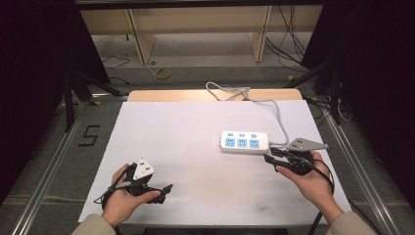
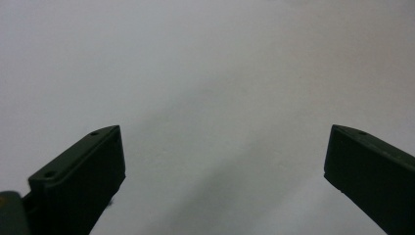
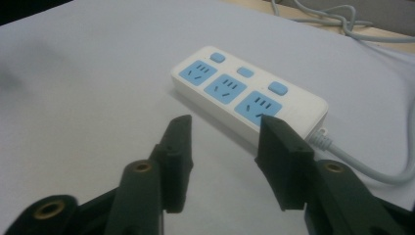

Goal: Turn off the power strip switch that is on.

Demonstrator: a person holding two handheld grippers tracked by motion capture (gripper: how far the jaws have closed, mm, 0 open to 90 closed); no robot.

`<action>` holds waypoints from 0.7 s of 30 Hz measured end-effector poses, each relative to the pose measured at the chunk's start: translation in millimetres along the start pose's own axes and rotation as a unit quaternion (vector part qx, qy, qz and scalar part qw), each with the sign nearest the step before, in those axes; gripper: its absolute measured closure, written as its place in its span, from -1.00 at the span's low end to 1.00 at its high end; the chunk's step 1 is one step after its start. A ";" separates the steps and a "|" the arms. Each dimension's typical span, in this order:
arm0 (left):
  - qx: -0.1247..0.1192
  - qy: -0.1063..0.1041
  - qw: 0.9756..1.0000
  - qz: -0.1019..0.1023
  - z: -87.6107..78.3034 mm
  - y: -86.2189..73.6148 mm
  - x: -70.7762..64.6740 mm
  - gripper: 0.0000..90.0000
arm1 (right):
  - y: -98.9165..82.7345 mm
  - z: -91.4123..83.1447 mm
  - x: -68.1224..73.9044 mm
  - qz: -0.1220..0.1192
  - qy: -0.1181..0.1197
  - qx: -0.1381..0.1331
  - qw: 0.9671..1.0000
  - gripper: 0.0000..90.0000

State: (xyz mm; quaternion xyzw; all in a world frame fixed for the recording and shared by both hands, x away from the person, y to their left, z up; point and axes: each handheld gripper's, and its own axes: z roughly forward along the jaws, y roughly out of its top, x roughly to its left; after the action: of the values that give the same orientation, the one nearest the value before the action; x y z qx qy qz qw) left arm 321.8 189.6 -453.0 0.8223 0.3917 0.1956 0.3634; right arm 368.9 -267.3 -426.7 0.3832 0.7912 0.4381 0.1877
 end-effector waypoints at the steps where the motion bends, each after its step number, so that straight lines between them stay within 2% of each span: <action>1: 0.000 0.000 1.000 0.001 0.0 0.2 0.4 -0.97 | 2.3 1.4 0.6 -0.001 -0.003 0.002 1.000 0.46; 10: -0.005 0.002 1.000 -0.001 0.7 0.8 1.3 -0.96 | 14.9 6.0 1.7 0.001 -0.019 0.022 1.000 0.95; 21: -0.005 0.001 1.000 0.001 1.6 1.8 0.6 -0.95 | 27.9 11.4 0.3 0.004 -0.028 0.038 0.999 1.00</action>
State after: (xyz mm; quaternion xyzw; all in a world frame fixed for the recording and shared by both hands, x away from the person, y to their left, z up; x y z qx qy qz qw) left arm 324.1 188.6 -452.7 0.8208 0.3906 0.1985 0.3666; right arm 388.2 -251.8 -409.6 0.4051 0.8004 0.3975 0.1930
